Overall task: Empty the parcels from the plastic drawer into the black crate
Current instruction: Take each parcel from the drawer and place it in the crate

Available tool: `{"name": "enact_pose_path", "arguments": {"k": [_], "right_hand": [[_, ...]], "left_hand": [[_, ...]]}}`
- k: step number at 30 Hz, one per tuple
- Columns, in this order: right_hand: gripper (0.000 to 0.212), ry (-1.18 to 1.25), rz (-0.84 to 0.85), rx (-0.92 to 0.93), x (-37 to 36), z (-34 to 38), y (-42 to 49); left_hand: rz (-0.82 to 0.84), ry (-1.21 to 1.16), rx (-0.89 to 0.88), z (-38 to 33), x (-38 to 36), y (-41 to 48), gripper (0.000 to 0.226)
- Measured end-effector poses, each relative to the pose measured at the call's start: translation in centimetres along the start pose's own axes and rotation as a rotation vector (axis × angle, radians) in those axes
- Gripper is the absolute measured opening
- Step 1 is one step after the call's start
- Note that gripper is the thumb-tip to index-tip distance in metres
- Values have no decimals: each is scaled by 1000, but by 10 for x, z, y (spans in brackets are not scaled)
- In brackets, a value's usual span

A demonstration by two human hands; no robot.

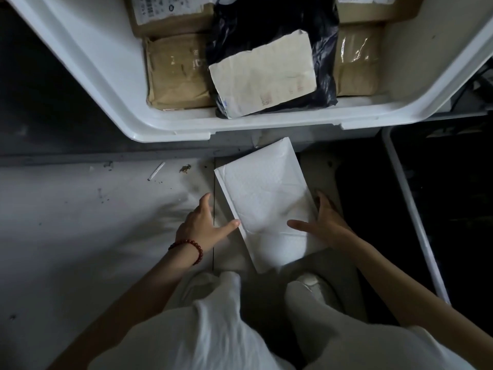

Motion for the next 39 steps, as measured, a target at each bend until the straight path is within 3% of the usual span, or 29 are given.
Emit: {"name": "enact_pose_path", "arguments": {"k": [4,7,13,18,29,39], "right_hand": [[115,48,18,7,-3,0,4],[98,92,3,20,-6,1,1],[72,181,13,43,-9,0,-19],[70,148,-41,124,0,11,-46],[58,244,-159,271,54,40,-140],[60,271,-282,500,151,108,-214]], "left_hand": [[59,-177,94,4,-15,8,107],[135,-404,199,1,-36,6,104],[72,-556,208,-6,-35,-10,69],[94,-606,160,-10,-12,-29,33],[-6,-709,-33,-51,33,-103,33],[4,-652,-332,-143,144,-170,46]]}}
Point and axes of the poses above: each hand's wrist, its own y-axis towards the middle knuckle, its own x-axis out of the back of the hand, z = x × y, the point moved 5 cm from there along y, towards the middle knuckle, and after that the axes turned 15 degrees about -y, right-handed, at the moved point
